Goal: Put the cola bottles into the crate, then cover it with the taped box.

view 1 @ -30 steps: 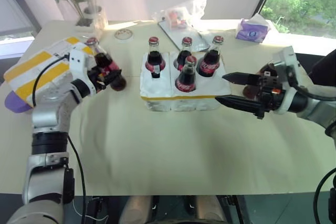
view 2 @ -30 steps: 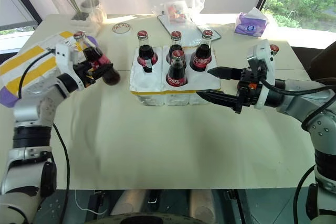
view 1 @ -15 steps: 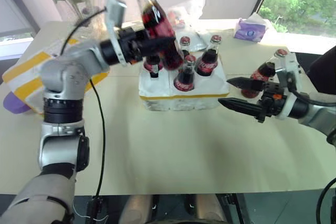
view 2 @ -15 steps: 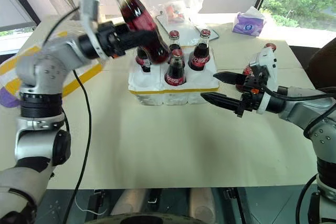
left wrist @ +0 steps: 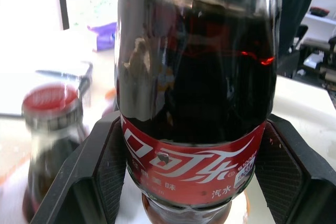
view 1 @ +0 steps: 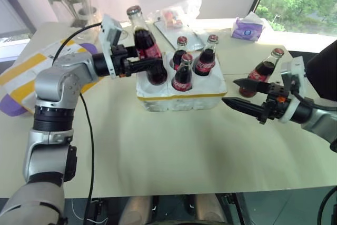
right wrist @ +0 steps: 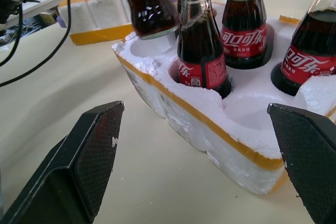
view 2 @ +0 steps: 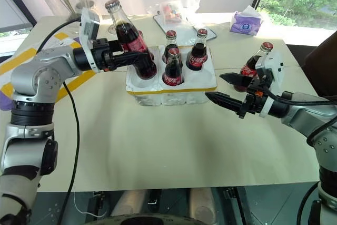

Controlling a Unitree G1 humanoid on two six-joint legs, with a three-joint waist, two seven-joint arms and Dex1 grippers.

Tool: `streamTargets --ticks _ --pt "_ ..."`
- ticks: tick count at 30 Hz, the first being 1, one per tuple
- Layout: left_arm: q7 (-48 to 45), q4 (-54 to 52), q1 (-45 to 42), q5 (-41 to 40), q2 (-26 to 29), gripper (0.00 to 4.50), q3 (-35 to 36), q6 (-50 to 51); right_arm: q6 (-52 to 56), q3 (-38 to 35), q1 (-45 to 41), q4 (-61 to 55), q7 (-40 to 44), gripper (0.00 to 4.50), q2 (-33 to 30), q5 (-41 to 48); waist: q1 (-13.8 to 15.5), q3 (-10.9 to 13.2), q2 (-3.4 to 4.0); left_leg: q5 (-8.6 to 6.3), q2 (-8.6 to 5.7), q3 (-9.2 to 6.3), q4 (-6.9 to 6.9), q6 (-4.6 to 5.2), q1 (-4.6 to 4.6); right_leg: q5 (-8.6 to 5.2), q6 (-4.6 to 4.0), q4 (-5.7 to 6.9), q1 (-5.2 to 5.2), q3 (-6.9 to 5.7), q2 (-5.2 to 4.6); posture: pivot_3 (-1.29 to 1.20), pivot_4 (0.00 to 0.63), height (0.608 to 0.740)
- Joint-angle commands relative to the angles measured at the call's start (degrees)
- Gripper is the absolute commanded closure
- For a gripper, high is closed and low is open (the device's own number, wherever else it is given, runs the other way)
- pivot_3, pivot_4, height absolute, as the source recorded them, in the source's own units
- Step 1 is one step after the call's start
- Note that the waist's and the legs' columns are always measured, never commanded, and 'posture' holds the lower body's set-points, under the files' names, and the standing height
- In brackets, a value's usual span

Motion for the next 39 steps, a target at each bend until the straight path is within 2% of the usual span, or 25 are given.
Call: streamTargets --ticks 1,8,22,24,25,26,28,32,39 --pt "-1.02 -3.29 -0.41 1.08 0.66 1.70 0.74 -3.22 -0.87 -1.84 -0.21 -1.80 -0.33 0.00 -0.01 0.81 0.12 0.00 0.00 0.00 0.00 -0.01 0.00 0.00 0.00 0.00 0.00 0.00 0.00 0.00 0.00 0.00 0.150 0.740" --pt "-1.61 2.32 1.79 11.05 -0.82 1.70 -4.05 -15.21 -0.32 -2.10 -1.02 -2.11 -0.91 0.00 -0.82 1.23 0.07 0.00 0.00 0.00 -0.01 0.00 0.00 0.00 0.01 0.00 0.00 0.00 0.01 0.00 -0.03 0.00 0.150 0.740" --pt "-0.15 4.96 6.59 17.90 -6.46 1.70 -7.61 -21.29 -0.76 -1.77 -1.18 -2.28 -2.28 0.00 -0.36 0.93 0.27 -0.03 0.04 -0.02 -0.02 0.00 0.05 0.04 0.02 0.01 -0.01 0.00 0.07 -0.01 -0.07 0.00 0.150 0.740" --pt "0.65 5.33 6.82 18.20 -6.86 0.63 -7.23 -21.21 -0.77 -1.70 -1.21 -2.29 -2.25 0.00 -0.43 0.88 0.31 -0.03 0.04 -0.02 -0.03 -0.01 0.12 0.05 0.05 0.01 -0.01 0.00 0.12 -0.01 -0.08 0.00 0.150 0.740" --pt "0.88 5.42 6.85 18.20 -6.97 0.27 -6.98 -21.09 -0.77 -1.67 -1.22 -2.30 -2.24 0.00 -0.45 0.85 0.29 -0.04 0.04 -0.03 -0.03 -0.02 0.17 0.07 0.06 0.01 -0.01 0.01 0.17 -0.02 -0.08 0.00 0.150 0.740" --pt "1.00 5.40 6.87 18.14 -7.00 0.08 -6.81 -21.02 -0.77 -1.64 -1.21 -2.31 -2.22 0.00 -0.47 0.81 0.26 -0.04 0.04 -0.06 -0.03 -0.02 0.24 0.11 0.10 0.01 -0.01 0.01 0.24 -0.02 -0.08 0.00 0.150 0.740" --pt "1.17 5.03 7.03 17.86 -6.88 0.08 -6.39 -20.71 -0.83 -1.54 -1.18 -2.22 -2.13 0.00 -0.55 0.60 0.21 -0.04 0.04 -0.11 -0.03 -0.02 0.36 0.20 0.14 0.01 -0.01 0.00 0.35 -0.02 -0.08 0.00 0.150 0.740" --pt "0.84 1.91 7.46 13.77 -6.09 0.08 -3.26 -16.66 -1.46 -1.86 -0.58 -1.46 -3.05 0.00 -0.74 -1.46 0.10 -0.04 0.05 -0.17 -0.03 -0.02 0.51 0.29 0.14 0.01 0.00 -0.01 0.41 -0.02 -0.09 0.00 0.150 0.740" --pt "1.65 -12.25 6.00 -8.60 2.81 0.08 13.18 6.20 -2.33 -7.39 3.20 5.24 -10.92 0.00 0.23 -9.03 -0.02 -0.03 0.05 -0.18 -0.02 -0.02 0.51 0.29 0.01 0.02 0.02 0.04 0.24 -0.01 -0.08 0.00 0.150 0.740"
